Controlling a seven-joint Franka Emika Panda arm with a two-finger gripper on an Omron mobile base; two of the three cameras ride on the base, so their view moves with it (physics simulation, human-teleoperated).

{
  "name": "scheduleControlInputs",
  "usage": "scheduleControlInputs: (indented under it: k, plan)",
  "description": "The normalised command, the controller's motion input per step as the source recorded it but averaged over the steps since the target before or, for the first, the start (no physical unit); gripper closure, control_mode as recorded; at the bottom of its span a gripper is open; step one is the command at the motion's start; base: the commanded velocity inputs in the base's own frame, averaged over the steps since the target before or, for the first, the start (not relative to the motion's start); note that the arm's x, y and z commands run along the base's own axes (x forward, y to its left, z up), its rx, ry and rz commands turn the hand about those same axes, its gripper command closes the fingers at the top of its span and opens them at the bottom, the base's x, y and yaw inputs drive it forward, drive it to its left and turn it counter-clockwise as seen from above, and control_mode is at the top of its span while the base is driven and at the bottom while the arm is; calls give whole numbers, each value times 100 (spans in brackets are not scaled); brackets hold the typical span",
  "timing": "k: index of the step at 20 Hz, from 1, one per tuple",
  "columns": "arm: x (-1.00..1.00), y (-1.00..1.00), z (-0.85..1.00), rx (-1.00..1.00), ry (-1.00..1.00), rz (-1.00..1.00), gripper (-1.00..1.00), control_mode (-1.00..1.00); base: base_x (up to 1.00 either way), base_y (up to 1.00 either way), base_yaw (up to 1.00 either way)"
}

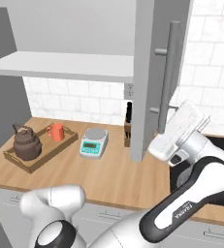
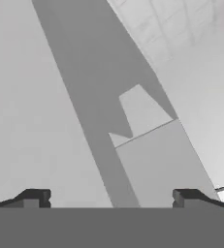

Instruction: Pick the kettle from the counter and place it on the tray. Then pick the mug from the cabinet and place it on the tray. Then close the cabinet doors.

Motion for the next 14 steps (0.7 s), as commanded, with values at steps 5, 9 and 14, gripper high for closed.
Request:
scheduleControlInputs:
  k: [5, 9, 14]
  plan:
    - [-6, 89, 37, -21, 0, 2, -100, -100, 0, 0, 0]
    - [2, 95, 39, -17, 1, -1, -100, -100, 0, 0, 0]
    - [13, 96, 10, -12, 1, -9, -100, -100, 0, 0, 0]
